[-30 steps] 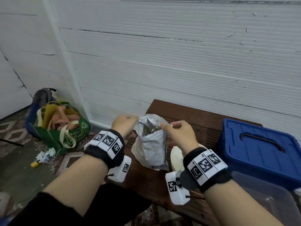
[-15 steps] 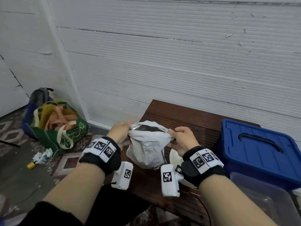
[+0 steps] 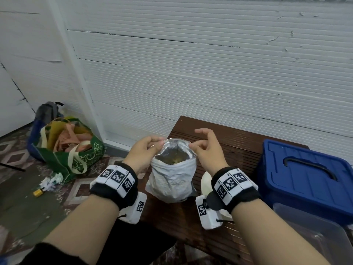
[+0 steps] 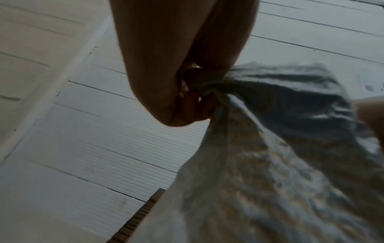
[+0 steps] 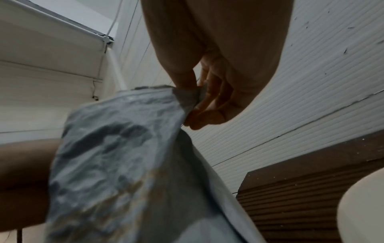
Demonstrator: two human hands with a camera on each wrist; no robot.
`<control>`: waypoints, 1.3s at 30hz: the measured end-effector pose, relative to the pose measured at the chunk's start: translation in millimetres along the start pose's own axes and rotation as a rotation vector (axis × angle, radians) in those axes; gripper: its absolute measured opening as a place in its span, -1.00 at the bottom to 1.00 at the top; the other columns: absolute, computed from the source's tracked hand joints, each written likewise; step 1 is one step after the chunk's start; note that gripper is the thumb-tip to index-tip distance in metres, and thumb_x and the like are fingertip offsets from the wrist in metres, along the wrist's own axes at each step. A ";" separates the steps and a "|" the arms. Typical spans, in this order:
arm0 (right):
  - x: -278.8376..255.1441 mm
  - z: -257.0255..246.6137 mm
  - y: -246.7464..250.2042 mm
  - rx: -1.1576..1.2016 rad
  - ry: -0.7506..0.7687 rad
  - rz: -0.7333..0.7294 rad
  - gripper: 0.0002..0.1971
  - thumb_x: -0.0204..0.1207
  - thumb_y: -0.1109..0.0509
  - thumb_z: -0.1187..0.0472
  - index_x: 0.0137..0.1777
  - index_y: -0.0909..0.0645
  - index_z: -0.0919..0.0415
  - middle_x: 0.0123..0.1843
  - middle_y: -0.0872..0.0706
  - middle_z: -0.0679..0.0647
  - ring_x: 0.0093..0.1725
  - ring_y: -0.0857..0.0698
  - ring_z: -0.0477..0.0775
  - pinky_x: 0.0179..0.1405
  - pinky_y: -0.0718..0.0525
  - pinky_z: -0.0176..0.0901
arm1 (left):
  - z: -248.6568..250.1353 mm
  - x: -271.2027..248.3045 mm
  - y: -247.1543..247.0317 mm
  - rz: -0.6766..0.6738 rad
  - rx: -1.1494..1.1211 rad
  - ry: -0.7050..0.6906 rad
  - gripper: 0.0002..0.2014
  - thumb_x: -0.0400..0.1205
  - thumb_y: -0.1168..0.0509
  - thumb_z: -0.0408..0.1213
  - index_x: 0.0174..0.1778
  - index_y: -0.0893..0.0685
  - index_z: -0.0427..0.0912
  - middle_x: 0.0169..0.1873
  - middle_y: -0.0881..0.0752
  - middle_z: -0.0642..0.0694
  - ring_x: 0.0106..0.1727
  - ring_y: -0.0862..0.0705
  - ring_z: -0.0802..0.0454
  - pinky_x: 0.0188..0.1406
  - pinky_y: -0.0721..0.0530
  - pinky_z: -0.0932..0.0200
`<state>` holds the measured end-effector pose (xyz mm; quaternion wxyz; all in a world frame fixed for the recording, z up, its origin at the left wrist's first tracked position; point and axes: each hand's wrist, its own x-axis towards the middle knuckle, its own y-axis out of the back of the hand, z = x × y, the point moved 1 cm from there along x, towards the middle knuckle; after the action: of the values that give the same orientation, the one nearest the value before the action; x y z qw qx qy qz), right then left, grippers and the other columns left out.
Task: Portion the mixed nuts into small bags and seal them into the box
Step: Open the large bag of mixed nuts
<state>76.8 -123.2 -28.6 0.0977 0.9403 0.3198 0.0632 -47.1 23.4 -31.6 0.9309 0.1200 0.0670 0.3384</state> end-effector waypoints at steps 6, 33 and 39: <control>9.7 5.3 -4.7 0.308 -0.329 -0.042 -0.72 0.62 -0.32 0.39 0.23 -0.46 0.07 -0.31 -0.64 0.12 -0.50 -0.53 0.01 -0.64 -0.43 -0.27 | -3.9 7.8 0.6 0.020 -0.094 0.099 -0.86 0.64 -0.33 -0.35 -0.03 -0.71 0.00 -0.07 -0.77 -0.10 -0.15 -0.74 0.07 -0.23 -0.64 0.30; -12.5 4.5 17.9 0.901 -0.769 -0.004 -0.78 0.55 0.05 0.66 -0.12 -0.36 0.44 0.01 -0.57 0.50 -0.13 -0.64 0.43 0.13 -0.58 0.39 | -20.0 -11.6 -2.5 0.226 -0.925 0.539 -0.84 0.73 -0.04 -0.56 0.04 -0.53 -0.42 -0.06 -0.61 -0.27 0.23 -0.56 -0.22 0.30 -0.47 -0.20; -8.0 20.9 -3.8 1.135 -0.761 0.049 -0.51 0.40 0.11 0.68 0.33 -0.32 0.54 0.26 -0.51 0.58 0.17 -0.61 0.56 -0.47 -0.74 0.28 | -25.1 -5.8 -7.8 0.304 -1.118 0.501 -0.81 0.75 -0.03 -0.52 -0.05 -0.54 -0.36 0.18 -0.64 -0.32 0.34 -0.57 -0.21 0.10 -0.59 -0.15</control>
<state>72.0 -128.2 -50.2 -0.3063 0.8096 0.2255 -0.4471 -51.8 18.4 -57.6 0.7505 -0.4592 0.0781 0.4687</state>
